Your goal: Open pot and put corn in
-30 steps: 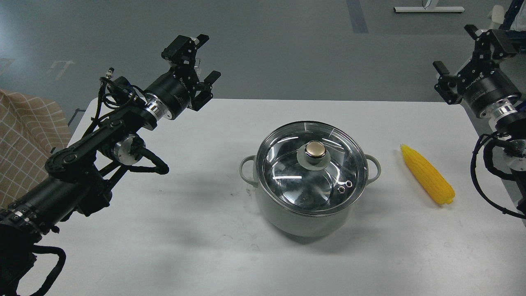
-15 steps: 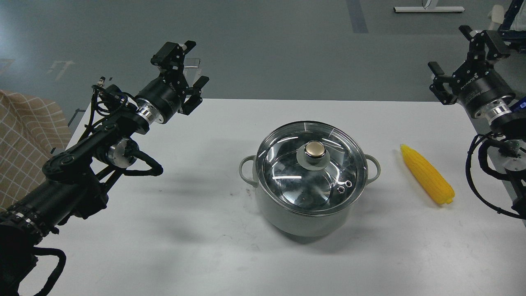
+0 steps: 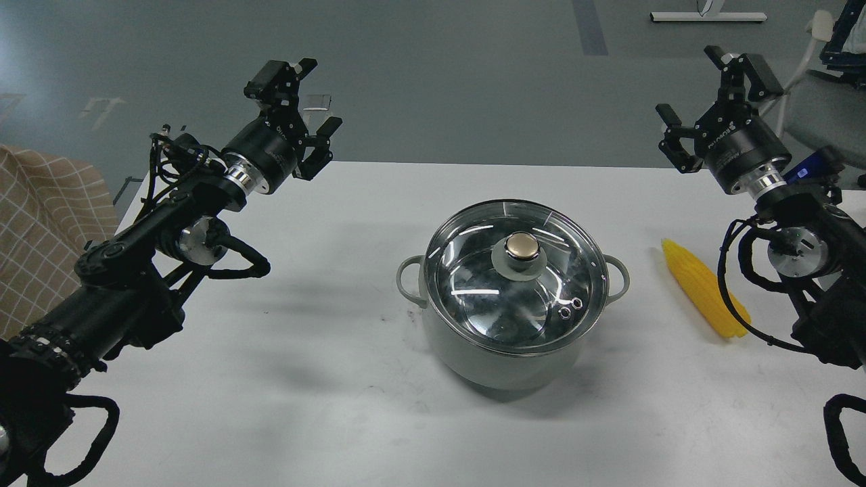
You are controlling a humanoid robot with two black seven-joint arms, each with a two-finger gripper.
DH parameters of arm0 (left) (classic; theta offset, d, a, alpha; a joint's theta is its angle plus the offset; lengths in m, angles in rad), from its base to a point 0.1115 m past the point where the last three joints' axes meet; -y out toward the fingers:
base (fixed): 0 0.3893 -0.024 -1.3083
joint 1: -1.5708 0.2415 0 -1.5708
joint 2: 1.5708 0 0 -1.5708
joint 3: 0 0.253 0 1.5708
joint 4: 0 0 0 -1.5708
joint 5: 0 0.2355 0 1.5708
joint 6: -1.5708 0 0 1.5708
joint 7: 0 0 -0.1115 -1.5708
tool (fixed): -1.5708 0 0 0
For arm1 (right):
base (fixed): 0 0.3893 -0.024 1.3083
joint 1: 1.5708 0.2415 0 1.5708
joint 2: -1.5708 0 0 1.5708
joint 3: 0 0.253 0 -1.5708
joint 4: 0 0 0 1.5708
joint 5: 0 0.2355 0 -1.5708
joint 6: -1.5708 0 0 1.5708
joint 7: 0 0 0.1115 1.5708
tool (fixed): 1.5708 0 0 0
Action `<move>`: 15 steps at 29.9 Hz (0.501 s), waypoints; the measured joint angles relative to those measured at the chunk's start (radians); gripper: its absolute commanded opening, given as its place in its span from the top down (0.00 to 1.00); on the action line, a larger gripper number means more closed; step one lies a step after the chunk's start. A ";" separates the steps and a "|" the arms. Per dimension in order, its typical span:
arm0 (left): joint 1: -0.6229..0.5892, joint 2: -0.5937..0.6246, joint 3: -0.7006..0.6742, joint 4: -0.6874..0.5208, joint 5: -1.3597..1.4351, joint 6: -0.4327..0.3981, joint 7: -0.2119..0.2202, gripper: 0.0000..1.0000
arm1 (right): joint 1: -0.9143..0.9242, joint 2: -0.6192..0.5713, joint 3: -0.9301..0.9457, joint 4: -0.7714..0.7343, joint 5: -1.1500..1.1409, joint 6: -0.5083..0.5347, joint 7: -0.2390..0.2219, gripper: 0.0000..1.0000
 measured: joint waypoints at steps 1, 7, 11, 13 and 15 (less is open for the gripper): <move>0.000 0.000 0.000 -0.001 0.000 0.000 -0.002 0.02 | 0.000 0.000 -0.001 -0.001 0.000 0.000 0.000 0.00; 0.001 -0.016 0.002 -0.003 0.007 -0.010 -0.008 0.02 | 0.001 -0.008 -0.005 -0.002 0.000 0.000 0.000 0.00; -0.002 -0.031 0.016 -0.025 0.029 -0.026 -0.039 0.02 | 0.002 -0.025 -0.005 0.001 0.000 0.000 0.000 0.00; -0.007 -0.029 0.020 -0.065 0.091 -0.028 -0.067 0.02 | 0.001 -0.034 -0.005 0.003 0.000 0.000 0.000 0.00; -0.014 -0.019 0.021 -0.150 0.237 -0.029 -0.099 0.02 | -0.001 -0.046 -0.005 0.005 0.000 0.000 0.000 0.00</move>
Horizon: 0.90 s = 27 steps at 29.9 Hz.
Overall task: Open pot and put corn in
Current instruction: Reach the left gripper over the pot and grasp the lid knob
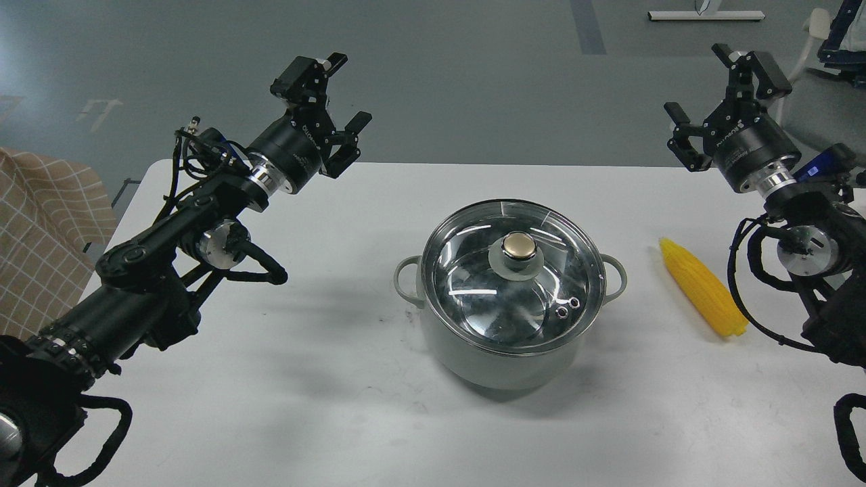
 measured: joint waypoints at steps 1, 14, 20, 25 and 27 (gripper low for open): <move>-0.002 0.004 0.000 -0.034 0.064 0.000 -0.009 0.02 | -0.001 -0.004 0.000 0.000 0.000 0.000 0.000 0.00; -0.017 -0.026 0.035 -0.353 1.083 0.054 -0.082 0.03 | -0.034 -0.095 0.002 0.033 0.004 0.000 0.000 0.00; -0.050 -0.044 0.201 -0.293 1.477 0.254 -0.120 0.03 | -0.064 -0.117 0.009 0.053 0.004 0.000 0.000 0.00; -0.074 -0.052 0.298 -0.214 1.516 0.342 -0.122 0.03 | -0.075 -0.119 0.013 0.061 0.004 0.000 0.000 0.00; -0.082 -0.064 0.307 -0.181 1.517 0.345 -0.122 0.03 | -0.076 -0.119 0.013 0.062 0.004 0.000 0.000 0.00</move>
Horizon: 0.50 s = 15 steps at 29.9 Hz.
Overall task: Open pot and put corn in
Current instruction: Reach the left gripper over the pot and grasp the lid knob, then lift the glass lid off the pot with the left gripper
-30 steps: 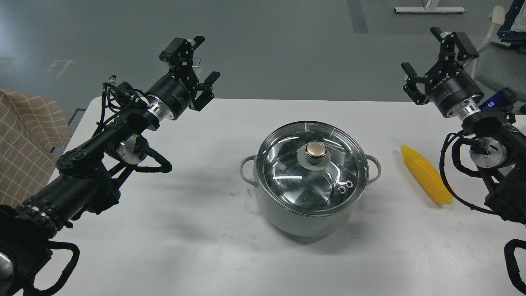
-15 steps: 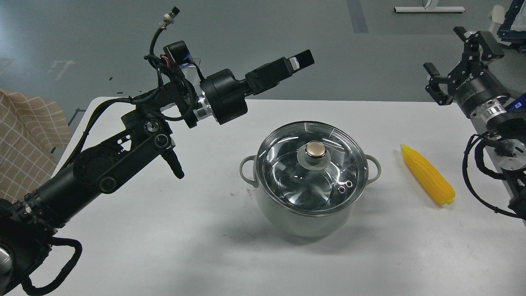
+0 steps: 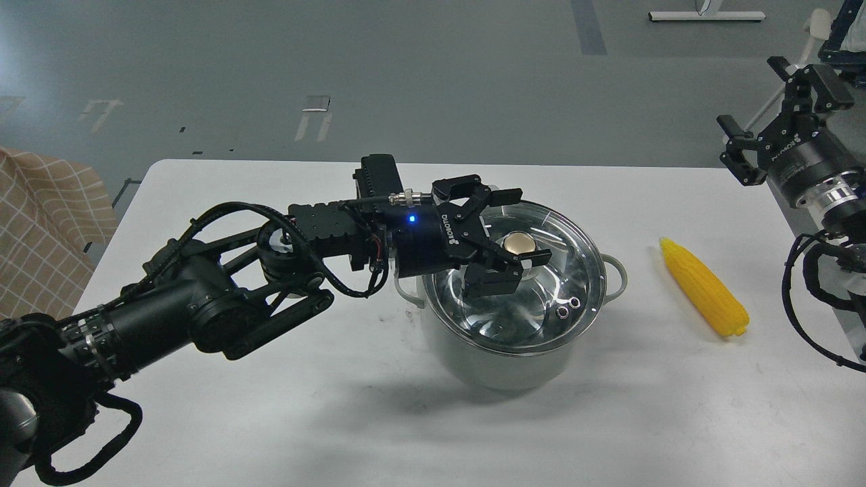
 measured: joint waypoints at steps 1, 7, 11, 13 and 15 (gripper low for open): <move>-0.003 -0.005 0.002 0.014 0.000 0.000 0.000 0.03 | 0.000 0.000 0.000 0.000 0.000 0.000 0.000 0.00; -0.005 -0.037 0.020 0.073 0.000 0.001 0.000 0.05 | 0.000 0.001 0.001 0.001 0.000 0.000 0.001 0.00; -0.006 -0.039 0.048 0.079 0.000 0.001 0.000 0.14 | 0.000 0.001 0.002 0.001 0.000 0.000 0.001 0.00; -0.007 -0.040 0.053 0.080 0.000 0.000 0.000 0.23 | 0.000 0.001 0.002 0.001 0.000 0.000 0.001 0.00; -0.007 -0.038 0.055 0.081 0.000 0.000 0.000 0.43 | 0.000 0.001 0.002 0.001 0.000 0.000 0.001 0.00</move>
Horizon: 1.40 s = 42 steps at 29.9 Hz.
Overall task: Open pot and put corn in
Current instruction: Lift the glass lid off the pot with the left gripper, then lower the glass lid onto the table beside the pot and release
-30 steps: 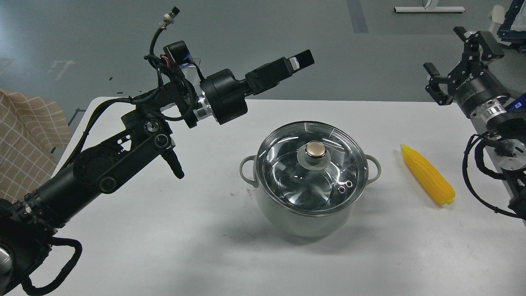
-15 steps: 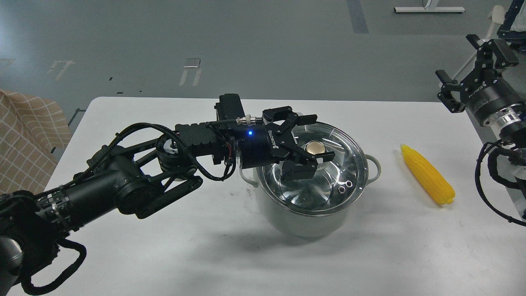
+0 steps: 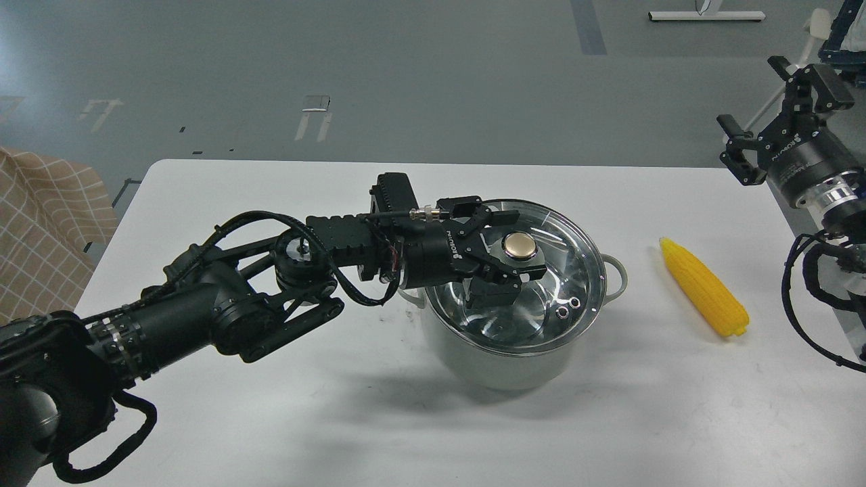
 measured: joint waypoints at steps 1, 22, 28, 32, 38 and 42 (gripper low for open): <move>0.000 0.002 0.001 0.000 0.000 0.000 0.000 0.59 | 0.000 0.000 0.000 0.000 0.000 0.000 0.000 0.00; -0.153 0.184 -0.019 -0.107 0.000 0.000 0.000 1.00 | 0.000 0.000 0.000 0.000 0.000 0.000 0.000 0.00; -0.169 0.466 -0.009 -0.173 -0.023 0.009 0.000 1.00 | 0.000 0.000 0.000 0.000 0.000 0.000 0.000 0.00; -0.086 0.634 0.000 -0.178 -0.062 0.068 0.000 1.00 | 0.000 -0.001 0.000 0.000 0.000 0.000 0.000 0.00; 0.118 0.753 0.001 -0.171 -0.173 0.191 0.000 1.00 | -0.001 -0.001 0.000 -0.001 0.000 0.000 0.000 0.00; 0.239 0.774 0.001 -0.151 -0.263 0.271 0.000 1.00 | -0.002 -0.001 0.000 -0.003 0.000 0.000 0.000 0.00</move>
